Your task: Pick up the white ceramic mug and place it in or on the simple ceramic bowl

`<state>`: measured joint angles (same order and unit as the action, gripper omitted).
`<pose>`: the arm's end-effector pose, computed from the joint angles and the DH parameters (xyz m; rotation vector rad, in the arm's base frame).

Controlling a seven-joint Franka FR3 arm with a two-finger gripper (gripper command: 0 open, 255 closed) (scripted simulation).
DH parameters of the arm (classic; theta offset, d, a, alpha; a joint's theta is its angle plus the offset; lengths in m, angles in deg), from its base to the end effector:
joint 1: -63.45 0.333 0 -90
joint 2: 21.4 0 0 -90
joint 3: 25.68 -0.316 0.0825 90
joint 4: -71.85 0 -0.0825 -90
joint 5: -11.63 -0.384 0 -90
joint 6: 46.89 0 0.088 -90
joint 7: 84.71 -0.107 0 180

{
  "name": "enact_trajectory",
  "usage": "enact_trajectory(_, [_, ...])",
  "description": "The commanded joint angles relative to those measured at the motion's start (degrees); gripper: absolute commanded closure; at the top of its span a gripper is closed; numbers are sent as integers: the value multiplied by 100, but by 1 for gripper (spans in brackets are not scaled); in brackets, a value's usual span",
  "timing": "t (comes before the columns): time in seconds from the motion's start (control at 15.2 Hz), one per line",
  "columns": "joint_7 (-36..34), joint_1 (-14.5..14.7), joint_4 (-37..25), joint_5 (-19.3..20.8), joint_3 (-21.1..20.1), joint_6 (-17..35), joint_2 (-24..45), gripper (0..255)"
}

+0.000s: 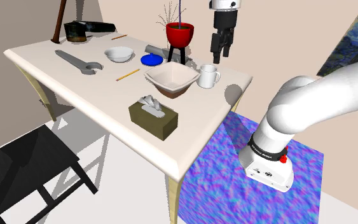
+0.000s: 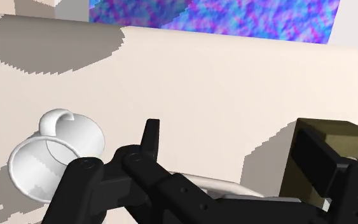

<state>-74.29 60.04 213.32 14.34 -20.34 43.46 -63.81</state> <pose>0.3065 -0.0567 0.5226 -3.0923 -0.0963 0.2320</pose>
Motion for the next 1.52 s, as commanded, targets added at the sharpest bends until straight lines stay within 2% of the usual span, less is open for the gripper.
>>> enact_trajectory(0.0, [209, -77, 55, 163, 199, 396, 294, 0])
enact_trajectory(0.4, [773, -258, -65, 490, 744, 1332, 1208, 0])
enact_trajectory(0.73, [1259, -353, -375, 582, 1177, 2057, 2116, 0])
enact_trajectory(0.99, [1687, -403, -753, 497, 1495, 2568, 2915, 0])
enact_trajectory(1.32, [2296, -492, -1386, 165, 1809, 3078, 3982, 0])
enact_trajectory(1.45, [2339, -507, -1377, 130, 1820, 3177, 4073, 0])
